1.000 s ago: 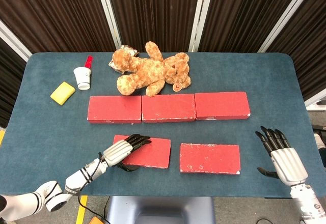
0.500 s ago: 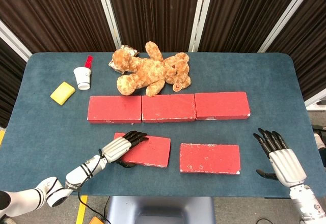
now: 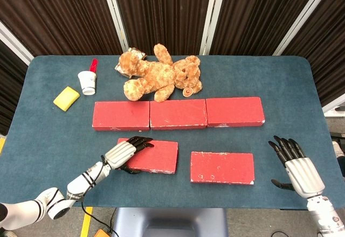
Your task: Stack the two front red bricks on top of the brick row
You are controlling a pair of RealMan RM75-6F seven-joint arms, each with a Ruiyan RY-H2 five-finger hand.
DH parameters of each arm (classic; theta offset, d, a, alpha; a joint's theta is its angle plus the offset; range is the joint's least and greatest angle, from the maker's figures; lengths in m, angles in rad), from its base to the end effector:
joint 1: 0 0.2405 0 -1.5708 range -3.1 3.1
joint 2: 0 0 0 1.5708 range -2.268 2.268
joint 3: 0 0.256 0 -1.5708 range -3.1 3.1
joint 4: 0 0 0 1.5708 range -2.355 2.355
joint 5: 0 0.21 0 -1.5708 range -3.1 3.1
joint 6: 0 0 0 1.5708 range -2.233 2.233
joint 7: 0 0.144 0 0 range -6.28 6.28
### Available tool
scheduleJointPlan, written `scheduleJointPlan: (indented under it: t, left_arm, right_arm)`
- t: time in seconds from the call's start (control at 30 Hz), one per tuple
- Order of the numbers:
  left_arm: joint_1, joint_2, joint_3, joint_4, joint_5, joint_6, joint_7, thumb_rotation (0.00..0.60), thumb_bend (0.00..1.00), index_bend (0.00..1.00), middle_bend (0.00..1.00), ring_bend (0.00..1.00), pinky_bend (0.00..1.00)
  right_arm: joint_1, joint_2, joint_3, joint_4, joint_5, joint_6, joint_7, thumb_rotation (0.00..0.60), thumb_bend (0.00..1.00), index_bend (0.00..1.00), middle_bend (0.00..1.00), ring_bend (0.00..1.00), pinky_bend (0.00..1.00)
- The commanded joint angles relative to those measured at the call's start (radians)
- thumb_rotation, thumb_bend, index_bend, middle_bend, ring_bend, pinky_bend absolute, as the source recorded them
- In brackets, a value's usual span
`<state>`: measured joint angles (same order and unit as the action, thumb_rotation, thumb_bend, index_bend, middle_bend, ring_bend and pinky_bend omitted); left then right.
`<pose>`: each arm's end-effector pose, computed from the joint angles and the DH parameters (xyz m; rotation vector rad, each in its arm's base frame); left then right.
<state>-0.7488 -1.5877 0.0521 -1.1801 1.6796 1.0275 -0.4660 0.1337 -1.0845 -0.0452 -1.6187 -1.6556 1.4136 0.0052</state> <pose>-0.1806 0.3158 -0.0395 -2.1748 -1.1404 -1.1696 -0.2967 -0.1722 0.1390 1.6458 -0.9095 0.8853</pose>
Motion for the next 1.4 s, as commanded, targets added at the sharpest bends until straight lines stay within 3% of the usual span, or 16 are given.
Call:
scheduleJointPlan:
  t: [0.03,0.3,0.53,0.67,0.97,1.4]
  left_arm:
    - [0.006,0.039,-0.032,-0.04,-0.017,0.038,0.052,0.6,0.34,0.17,0.53,0.63,0.94]
    - [-0.03,0.088,-0.153,-0.038,-0.127,0.017,0.233,0.6,0.34,0.17,0.53,0.64,0.94]
    - [-0.115,0.042,-0.221,0.119,-0.223,-0.128,0.185,0.6,0.34,0.16,0.53,0.64,0.93]
    - [-0.158,0.001,-0.226,0.209,-0.23,-0.19,0.095,0.6,0.34,0.16,0.53,0.64,0.92]
    - [-0.208,-0.075,-0.206,0.347,-0.196,-0.205,-0.043,0.6,0.34,0.16,0.52,0.63,0.92]
    - [-0.212,-0.09,-0.167,0.325,-0.157,-0.157,-0.106,0.6,0.34,0.14,0.51,0.62,0.92]
  right_arm:
    - [0.0,0.002,0.001,0.001,0.002,0.0,0.004,0.6,0.12,0.0,0.0,0.0,0.0]
    - [0.007,0.006,0.01,0.005,0.022,-0.015,0.014,0.6,0.12,0.0,0.0,0.0,0.0]
    - [0.012,0.004,0.027,0.003,0.053,-0.026,0.017,0.6,0.12,0.0,0.0,0.0,0.0]
    - [0.02,-0.001,0.037,0.006,0.077,-0.044,0.012,0.6,0.12,0.0,0.0,0.0,0.0]
    - [0.028,-0.003,0.051,0.011,0.113,-0.066,0.01,0.6,0.12,0.0,0.0,0.0,0.0]
    - [0.028,0.003,0.051,0.014,0.112,-0.066,0.023,0.6,0.12,0.0,0.0,0.0,0.0]
